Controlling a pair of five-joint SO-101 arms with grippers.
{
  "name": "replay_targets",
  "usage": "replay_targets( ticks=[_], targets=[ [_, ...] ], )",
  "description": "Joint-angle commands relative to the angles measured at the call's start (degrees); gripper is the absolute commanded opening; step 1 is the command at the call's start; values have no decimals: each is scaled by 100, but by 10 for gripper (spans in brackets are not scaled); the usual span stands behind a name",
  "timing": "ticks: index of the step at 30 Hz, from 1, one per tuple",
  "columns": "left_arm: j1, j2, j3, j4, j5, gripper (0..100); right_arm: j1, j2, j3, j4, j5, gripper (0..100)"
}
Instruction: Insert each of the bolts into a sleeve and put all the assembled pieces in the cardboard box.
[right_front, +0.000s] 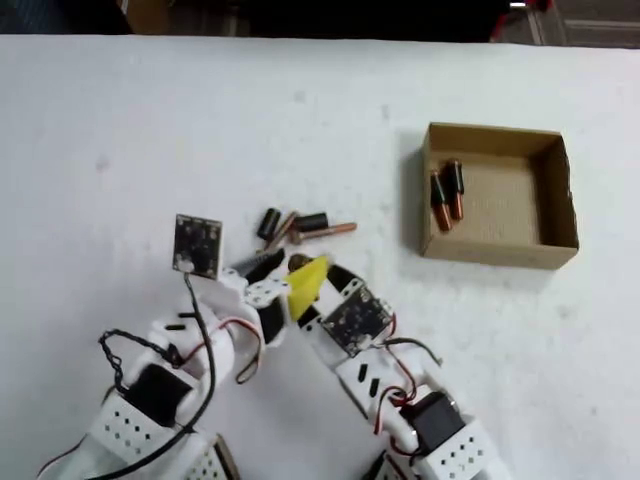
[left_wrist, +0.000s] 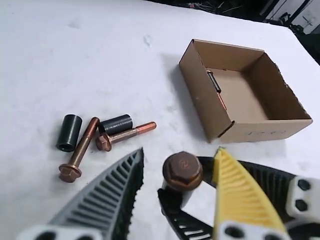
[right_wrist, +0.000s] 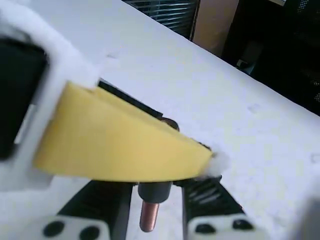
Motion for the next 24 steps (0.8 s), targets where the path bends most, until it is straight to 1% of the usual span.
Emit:
replay_targets(
  ticks=[1,10,18,24],
  targets=[
    [13,-4,-35,-132,-79,263,40,-84,53,-127,79,17],
    [4,-4,-62,-237,-105,264,40,-75,53,-127,79,17],
    [-655,-4,-26,-615,-79,264,40,-66,53,-127,79,17],
    [-708,-4,-62,-677,-70,264,40,-57,53,-127,79,17]
  ],
)
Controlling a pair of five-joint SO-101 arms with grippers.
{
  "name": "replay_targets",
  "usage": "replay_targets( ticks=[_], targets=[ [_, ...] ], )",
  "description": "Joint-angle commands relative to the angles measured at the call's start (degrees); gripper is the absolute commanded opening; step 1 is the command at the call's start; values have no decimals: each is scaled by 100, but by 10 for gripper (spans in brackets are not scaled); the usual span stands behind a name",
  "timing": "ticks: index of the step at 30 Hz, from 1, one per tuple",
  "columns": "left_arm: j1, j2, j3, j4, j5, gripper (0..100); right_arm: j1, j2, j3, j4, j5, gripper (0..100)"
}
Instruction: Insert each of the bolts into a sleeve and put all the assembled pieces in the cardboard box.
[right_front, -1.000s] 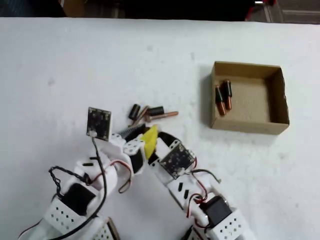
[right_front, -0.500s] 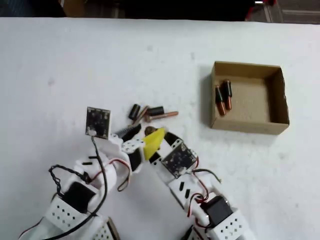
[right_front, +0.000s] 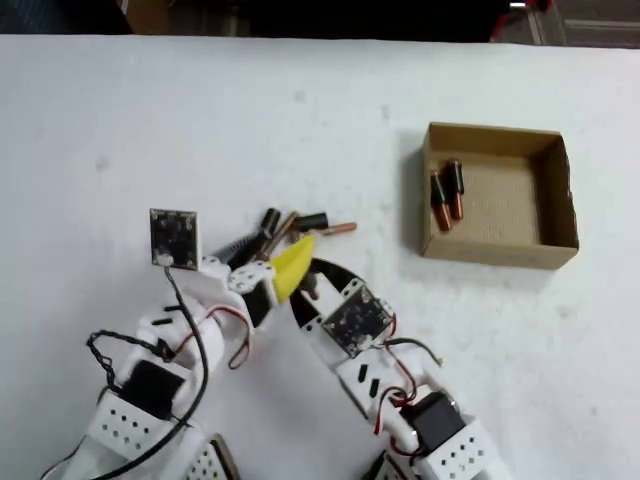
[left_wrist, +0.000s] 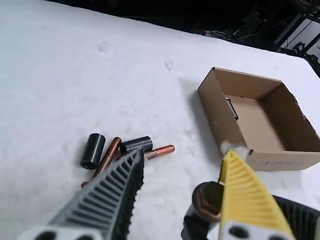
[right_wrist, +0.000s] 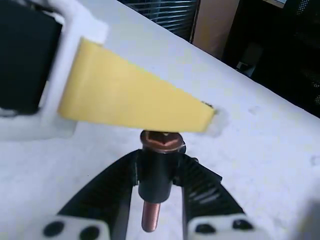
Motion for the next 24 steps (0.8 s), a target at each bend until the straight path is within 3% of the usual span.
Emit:
replay_targets(
  ticks=[1,12,18,24],
  targets=[
    [-66,-75,-70,-352,-26,264,75,-57,53,-127,79,17],
    [-778,-699,-123,-369,-18,246,75,-48,53,-127,79,17],
    [-831,-1851,-105,492,-26,13,75,-48,53,-127,79,17],
    [-840,-2431,316,580,-62,53,75,-75,53,207,88,17]
  ],
)
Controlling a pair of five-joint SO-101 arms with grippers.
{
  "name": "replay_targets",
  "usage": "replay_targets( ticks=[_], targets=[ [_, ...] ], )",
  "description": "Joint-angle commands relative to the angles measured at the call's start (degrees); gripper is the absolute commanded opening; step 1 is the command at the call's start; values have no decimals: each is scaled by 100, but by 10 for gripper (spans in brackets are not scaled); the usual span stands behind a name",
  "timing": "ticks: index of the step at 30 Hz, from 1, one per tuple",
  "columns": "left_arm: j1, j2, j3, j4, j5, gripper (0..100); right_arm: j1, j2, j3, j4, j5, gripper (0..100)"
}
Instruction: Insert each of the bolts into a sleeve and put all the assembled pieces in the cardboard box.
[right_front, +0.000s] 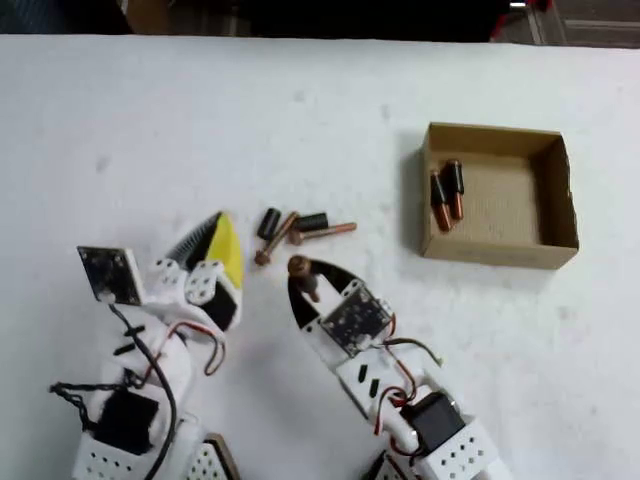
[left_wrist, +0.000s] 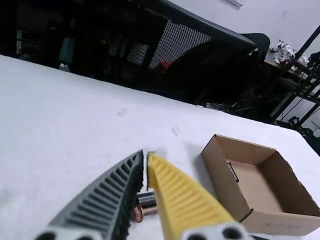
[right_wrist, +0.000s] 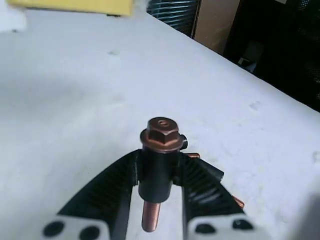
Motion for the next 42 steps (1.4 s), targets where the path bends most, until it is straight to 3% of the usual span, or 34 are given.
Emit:
replay_targets(
  ticks=[1,6,10,18,24,39,42],
  targets=[
    [-40,-136,0,53,-62,53,75,-66,53,92,79,17],
    [-40,-127,378,18,-114,52,75,-66,53,233,79,17],
    [-84,-127,659,9,-747,22,400,-75,53,189,79,17],
    [-1033,-127,712,-220,-809,23,690,-75,44,180,79,17],
    [-1341,-127,712,-264,-809,23,708,-75,26,180,79,17],
    [-1358,-127,985,246,-862,23,1736,-75,-185,-180,44,17],
    [-1314,-127,1125,273,-1275,23,2123,-75,-387,-48,35,17]
  ],
)
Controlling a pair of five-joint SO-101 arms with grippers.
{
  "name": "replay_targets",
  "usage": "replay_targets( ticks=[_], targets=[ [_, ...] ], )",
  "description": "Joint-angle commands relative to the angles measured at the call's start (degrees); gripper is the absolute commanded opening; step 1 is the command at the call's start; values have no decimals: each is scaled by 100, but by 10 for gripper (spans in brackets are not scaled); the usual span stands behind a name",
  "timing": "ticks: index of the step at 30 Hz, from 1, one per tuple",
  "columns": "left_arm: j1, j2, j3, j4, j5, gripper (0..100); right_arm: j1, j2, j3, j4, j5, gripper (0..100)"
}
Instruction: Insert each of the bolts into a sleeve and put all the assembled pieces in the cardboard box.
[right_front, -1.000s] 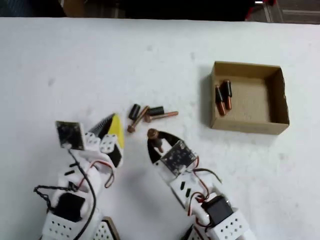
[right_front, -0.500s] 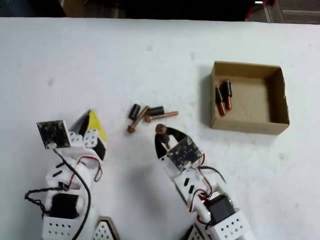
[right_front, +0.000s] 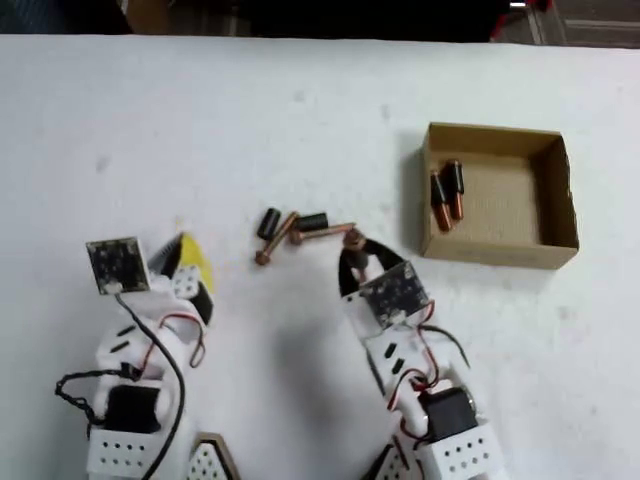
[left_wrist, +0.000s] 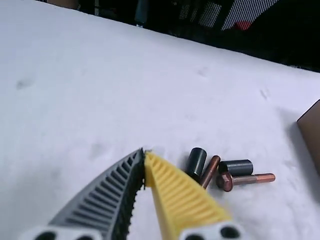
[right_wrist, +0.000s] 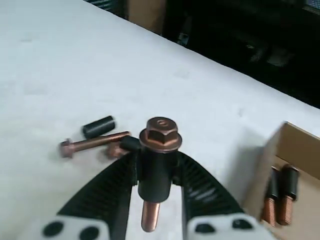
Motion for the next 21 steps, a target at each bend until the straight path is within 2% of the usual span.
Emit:
replay_targets(
  ticks=[1,13,21],
  targets=[
    [13,-66,79,9,-484,23,400,-75,-343,40,0,17],
    [-22,-48,79,220,-580,23,1024,-40,-2022,2000,18,17],
    [-31,-48,79,220,-580,23,1543,-31,-2945,2079,44,17]
  ],
)
